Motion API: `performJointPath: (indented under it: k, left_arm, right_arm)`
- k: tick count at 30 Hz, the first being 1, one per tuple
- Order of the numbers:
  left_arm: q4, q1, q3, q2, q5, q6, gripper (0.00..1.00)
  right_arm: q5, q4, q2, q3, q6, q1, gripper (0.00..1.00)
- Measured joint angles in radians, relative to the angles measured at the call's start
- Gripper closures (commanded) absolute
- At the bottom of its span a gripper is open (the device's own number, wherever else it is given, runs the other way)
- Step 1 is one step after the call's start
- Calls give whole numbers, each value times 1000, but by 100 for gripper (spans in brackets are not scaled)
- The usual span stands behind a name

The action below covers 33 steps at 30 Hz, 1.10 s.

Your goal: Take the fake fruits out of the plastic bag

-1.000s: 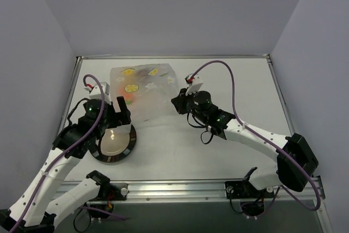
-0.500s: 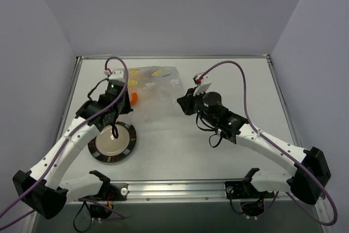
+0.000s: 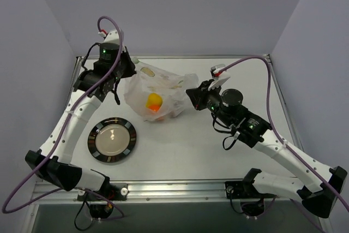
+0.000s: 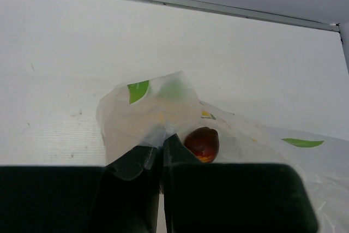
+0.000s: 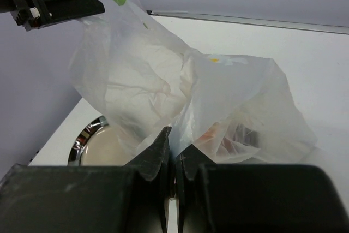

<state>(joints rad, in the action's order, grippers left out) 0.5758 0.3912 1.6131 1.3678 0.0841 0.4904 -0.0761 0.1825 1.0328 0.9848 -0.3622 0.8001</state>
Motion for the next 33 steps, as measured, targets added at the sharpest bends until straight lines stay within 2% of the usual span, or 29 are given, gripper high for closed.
performJointPath:
  k: [4, 7, 12, 17, 22, 26, 27, 29, 31, 33]
  left_arm:
    - [7, -8, 62, 77, -47, 0, 98]
    - [-18, -18, 47, 96, -70, 0, 97]
    - [-95, -21, -167, 57, -67, 34, 98]
    - [-160, -10, -412, 63, -23, 85, 98]
    - [-231, 8, -496, 106, 21, 106, 98]
    - [-323, 23, -495, 148, 40, 109, 98]
    - [-341, 26, -495, 157, 43, 108, 98]
    - [-366, 30, -495, 164, 45, 108, 98]
    - [-380, 39, -492, 160, 50, 105, 98]
    - [-392, 48, -488, 151, 56, 98, 98]
  right_arm:
    - [-31, -39, -2, 22, 3, -6, 100]
    - [-54, -42, -12, 14, -5, -16, 100]
    - [-115, -17, -48, -161, -60, -28, 100]
    - [-175, -1, 2, -429, -158, -43, 100]
    - [-166, 29, 63, -522, -207, -128, 99]
    - [-147, 66, 82, -510, -209, -159, 64]
    - [-138, 59, 78, -497, -206, -159, 41]
    - [-121, 22, 53, -458, -184, -152, 15]
    - [-115, -42, -10, -397, -148, -131, 8]
    - [-108, -101, -77, -321, -114, -98, 4]
